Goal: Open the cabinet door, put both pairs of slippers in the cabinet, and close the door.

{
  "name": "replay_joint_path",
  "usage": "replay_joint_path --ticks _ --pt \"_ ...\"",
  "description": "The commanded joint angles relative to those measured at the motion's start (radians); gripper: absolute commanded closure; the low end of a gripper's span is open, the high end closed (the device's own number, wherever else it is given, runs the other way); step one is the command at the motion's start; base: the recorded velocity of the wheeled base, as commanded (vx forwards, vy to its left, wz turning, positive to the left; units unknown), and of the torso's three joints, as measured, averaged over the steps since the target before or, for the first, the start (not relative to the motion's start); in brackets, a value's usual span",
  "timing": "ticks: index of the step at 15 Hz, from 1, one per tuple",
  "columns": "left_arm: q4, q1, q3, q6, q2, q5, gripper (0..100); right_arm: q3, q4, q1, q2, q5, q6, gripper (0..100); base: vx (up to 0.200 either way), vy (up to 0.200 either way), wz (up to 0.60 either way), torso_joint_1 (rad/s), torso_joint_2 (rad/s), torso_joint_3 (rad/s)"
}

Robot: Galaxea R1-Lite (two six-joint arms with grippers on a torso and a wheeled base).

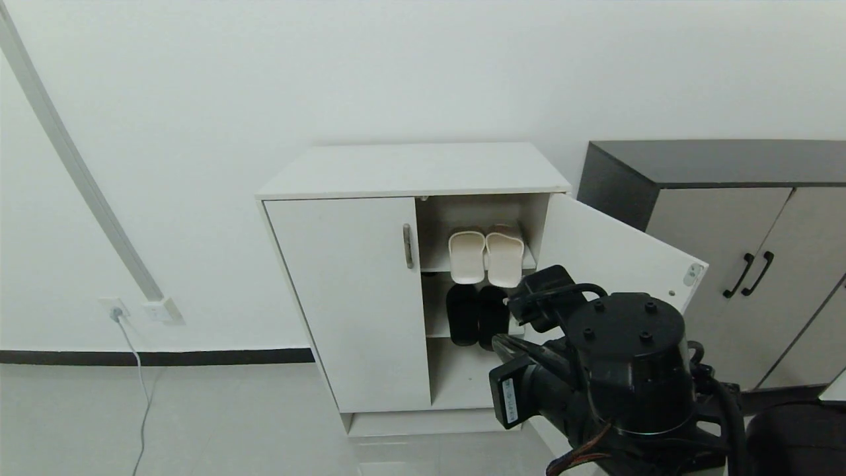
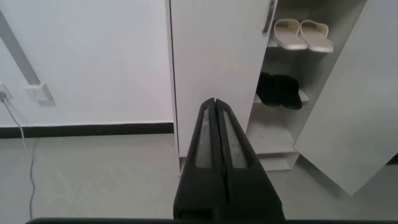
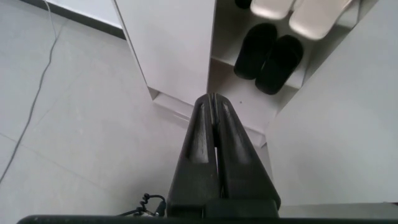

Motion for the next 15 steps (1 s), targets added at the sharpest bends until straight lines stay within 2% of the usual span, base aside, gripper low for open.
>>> replay_joint_path --ticks 1,15 --pt "0.000 0.001 0.000 -0.002 0.002 0.002 100 0.000 0.000 0.000 0.002 0.000 0.000 100 0.000 0.000 0.00 0.178 -0.50 -0.315" --pt "0.000 0.001 0.000 -0.002 0.002 0.002 100 -0.002 0.000 -0.013 -0.006 0.000 0.000 100 0.000 0.000 0.00 0.232 -0.56 -0.325"
